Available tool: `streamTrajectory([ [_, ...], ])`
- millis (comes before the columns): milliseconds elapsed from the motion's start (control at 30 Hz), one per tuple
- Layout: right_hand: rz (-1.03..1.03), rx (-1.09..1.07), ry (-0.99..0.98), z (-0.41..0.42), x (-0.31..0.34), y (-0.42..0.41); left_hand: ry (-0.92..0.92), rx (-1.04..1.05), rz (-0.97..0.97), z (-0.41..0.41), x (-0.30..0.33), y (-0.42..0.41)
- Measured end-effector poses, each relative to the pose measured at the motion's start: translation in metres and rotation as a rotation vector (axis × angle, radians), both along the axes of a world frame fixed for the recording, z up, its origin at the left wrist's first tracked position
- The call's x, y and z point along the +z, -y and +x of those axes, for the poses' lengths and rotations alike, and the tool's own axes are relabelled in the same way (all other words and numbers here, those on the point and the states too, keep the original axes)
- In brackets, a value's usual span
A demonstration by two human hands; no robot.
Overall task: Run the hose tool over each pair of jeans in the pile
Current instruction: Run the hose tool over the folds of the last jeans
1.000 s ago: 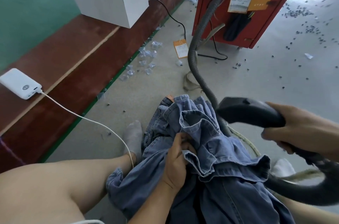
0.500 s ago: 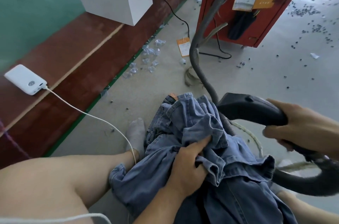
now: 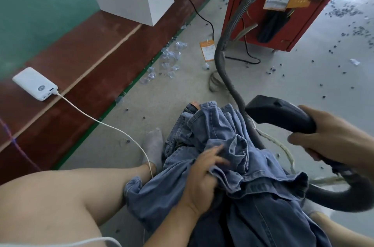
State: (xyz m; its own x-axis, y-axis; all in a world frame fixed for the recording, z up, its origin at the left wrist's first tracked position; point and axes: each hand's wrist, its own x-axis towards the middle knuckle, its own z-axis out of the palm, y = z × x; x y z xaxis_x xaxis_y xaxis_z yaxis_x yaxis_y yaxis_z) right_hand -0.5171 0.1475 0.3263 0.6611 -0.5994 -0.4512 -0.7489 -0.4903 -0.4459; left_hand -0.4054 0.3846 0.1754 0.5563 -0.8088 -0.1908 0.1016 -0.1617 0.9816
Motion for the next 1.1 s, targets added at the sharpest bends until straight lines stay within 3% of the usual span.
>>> streamTrajectory([
  [67,0.006,0.007,-0.060,-0.005,0.000,0.002,-0.475,0.146,-0.028,0.024,0.013,0.011],
  [100,0.014,0.017,-0.086,-0.007,-0.002,0.002,-0.532,0.175,0.019,0.035,0.014,0.018],
  [233,0.089,0.068,-0.170,-0.009,-0.009,-0.002,-0.495,0.103,0.258,0.059,-0.006,0.030],
  [333,0.098,0.130,-0.224,-0.010,-0.013,0.000,-0.427,0.081,0.310,0.052,-0.028,0.021],
  [433,0.103,0.194,-0.247,-0.007,-0.015,0.004,-0.632,0.209,0.303,0.050,-0.047,0.007],
  [600,0.175,0.368,-0.304,0.014,-0.011,-0.009,-0.752,0.189,0.314,0.049,-0.045,-0.007],
  [733,0.162,0.552,-0.220,0.042,-0.022,-0.041,-0.557,0.124,0.339,0.052,-0.043,-0.011],
  [900,0.057,0.331,-0.011,0.054,-0.019,-0.029,-0.038,-0.117,0.523,0.064,-0.037,-0.013],
  [1033,0.092,0.306,-0.081,0.043,-0.011,-0.009,-0.222,0.052,0.681,0.083,-0.035,0.016],
  [1100,0.172,0.385,-0.169,0.043,-0.013,-0.016,-0.118,-0.008,0.791,0.086,-0.036,0.039],
])
